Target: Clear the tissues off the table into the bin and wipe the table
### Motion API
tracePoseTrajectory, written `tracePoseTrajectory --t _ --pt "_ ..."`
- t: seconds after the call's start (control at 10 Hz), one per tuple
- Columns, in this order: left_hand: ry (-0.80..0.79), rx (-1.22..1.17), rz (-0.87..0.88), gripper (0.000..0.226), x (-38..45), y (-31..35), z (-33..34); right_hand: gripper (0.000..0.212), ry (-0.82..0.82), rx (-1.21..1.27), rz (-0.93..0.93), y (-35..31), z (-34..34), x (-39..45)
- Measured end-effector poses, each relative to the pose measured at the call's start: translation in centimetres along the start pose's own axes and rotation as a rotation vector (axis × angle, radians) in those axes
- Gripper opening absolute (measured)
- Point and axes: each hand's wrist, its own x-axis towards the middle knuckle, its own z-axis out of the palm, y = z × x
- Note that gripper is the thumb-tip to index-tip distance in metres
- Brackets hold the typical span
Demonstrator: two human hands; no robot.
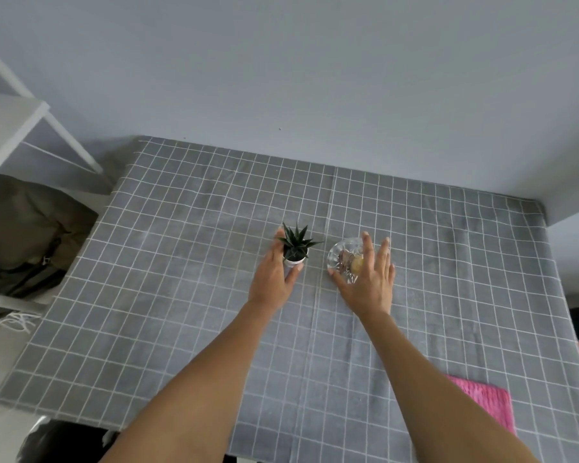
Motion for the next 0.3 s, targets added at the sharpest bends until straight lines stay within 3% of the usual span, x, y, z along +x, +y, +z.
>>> tracePoseTrajectory --t 0.3 --pt "-0.153 0.237 -0.062 0.085 -1.8 -2.0 -3.4 0.112 -0.078 -0.104 0.100 -1.1 -2.5 -0.8"
